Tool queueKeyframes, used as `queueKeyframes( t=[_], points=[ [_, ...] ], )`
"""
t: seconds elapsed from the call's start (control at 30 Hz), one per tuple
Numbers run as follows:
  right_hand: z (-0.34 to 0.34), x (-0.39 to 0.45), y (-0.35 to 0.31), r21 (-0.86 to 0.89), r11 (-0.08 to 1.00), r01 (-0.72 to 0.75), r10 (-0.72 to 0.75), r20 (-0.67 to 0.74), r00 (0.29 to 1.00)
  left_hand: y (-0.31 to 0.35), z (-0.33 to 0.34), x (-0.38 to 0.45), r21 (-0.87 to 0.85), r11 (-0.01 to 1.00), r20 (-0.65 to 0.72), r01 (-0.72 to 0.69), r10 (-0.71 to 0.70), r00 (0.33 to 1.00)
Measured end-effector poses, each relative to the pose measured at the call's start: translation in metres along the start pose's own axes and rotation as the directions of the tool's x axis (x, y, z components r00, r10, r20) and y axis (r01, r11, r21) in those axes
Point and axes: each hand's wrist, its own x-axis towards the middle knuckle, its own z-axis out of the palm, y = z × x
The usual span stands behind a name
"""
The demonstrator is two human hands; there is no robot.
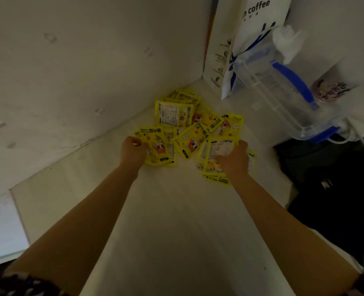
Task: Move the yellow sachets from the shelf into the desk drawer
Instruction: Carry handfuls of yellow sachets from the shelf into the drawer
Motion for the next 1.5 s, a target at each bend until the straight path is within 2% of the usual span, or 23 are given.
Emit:
queueKeyframes(
  t=[0.1, 0.2, 0.37, 0.67, 0.93, 1.1, 1.3, 1.4, 1.5],
  points=[
    [-0.004, -0.002, 0.008, -0.005, 0.998, -0.061, 0.061, -0.004, 0.998, -0.003, -0.004, -0.004, -0.096, 0.992, -0.008, 0.084, -0.085, 0.996],
    [-0.002, -0.005, 0.016, 0.010, 0.997, -0.074, 0.074, 0.000, 0.997, -0.005, -0.003, -0.008, -0.112, 0.989, 0.017, 0.095, -0.094, 0.995],
    [0.006, -0.006, 0.017, 0.009, 0.997, -0.076, 0.076, 0.023, 0.997, -0.003, 0.006, -0.015, -0.035, 0.999, 0.077, 0.031, -0.029, 0.997],
    [0.016, -0.001, 0.006, -0.072, 0.996, -0.054, 0.056, 0.022, 0.998, 0.006, 0.028, -0.016, 0.095, 0.995, -0.008, 0.010, -0.010, 1.000],
    [0.027, -0.004, 0.003, -0.020, 1.000, -0.002, 0.002, -0.002, 1.000, 0.008, 0.042, -0.017, 0.195, 0.980, -0.030, 0.037, -0.032, 0.999],
    [0.024, -0.006, 0.002, -0.039, 0.999, -0.001, 0.001, 0.016, 1.000, 0.010, 0.046, -0.021, 0.096, 0.995, -0.030, 0.036, -0.033, 0.999],
    [0.007, -0.005, 0.007, 0.043, 0.999, -0.016, 0.015, 0.020, 1.000, 0.017, 0.029, -0.023, 0.053, 0.998, -0.031, -0.025, 0.027, 0.999],
    [-0.012, -0.001, 0.016, 0.076, 0.995, -0.057, 0.058, -0.011, 0.998, 0.014, 0.010, -0.018, -0.042, 0.999, -0.070, 0.031, -0.034, 0.997],
    [-0.026, 0.003, 0.031, 0.100, 0.991, -0.093, 0.099, -0.049, 0.994, 0.010, -0.006, -0.013, -0.043, 0.996, -0.067, 0.079, -0.082, 0.994]
  ],
)
